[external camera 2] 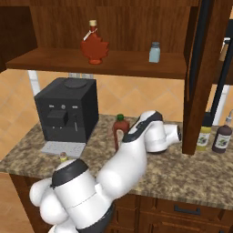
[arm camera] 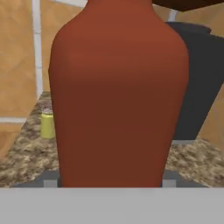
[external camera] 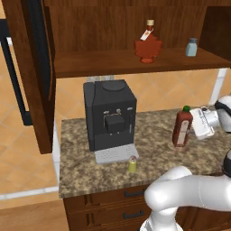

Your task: Put the shaker and condiment bottle from the counter next to their counterparts in the cabinet.

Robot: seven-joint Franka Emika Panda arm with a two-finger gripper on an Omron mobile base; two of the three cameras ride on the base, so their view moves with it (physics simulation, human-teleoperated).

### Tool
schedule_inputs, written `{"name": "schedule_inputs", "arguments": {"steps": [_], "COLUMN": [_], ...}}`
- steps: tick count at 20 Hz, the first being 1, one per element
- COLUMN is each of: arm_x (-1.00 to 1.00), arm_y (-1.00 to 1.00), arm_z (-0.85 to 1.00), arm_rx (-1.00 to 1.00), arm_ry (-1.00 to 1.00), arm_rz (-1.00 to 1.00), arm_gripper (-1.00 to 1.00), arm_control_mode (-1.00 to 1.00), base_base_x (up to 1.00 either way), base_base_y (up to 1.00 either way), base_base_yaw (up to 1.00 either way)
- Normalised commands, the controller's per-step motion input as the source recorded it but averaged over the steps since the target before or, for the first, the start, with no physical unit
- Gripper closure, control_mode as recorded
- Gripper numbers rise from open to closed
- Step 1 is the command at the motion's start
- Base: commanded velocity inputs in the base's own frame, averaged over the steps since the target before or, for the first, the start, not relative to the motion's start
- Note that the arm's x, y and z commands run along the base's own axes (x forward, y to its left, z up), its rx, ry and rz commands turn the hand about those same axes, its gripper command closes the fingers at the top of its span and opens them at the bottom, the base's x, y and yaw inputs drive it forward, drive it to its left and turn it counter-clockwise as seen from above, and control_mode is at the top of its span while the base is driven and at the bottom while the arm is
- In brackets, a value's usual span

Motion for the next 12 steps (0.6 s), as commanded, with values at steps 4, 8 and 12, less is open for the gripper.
{"name": "schedule_inputs", "arguments": {"steps": [4,8,12], "arm_x": [0.00,-0.03,-0.01], "arm_y": [0.00,0.00,0.04], "arm_z": [0.93,0.53,0.66], "arm_rx": [-0.15,-0.05,0.00], "arm_ry": [-0.51,-0.22,-0.16], "arm_rz": [-0.02,-0.16,-0.14], "arm_gripper": [1.00,1.00,1.00], "arm_control_mode": [-1.00,-1.00,-1.00], "base_base_x": [0.00,0.00,0.00], "base_base_y": [0.00,0.00,0.00], "base_base_yaw": [0.00,0.00,0.00]}}
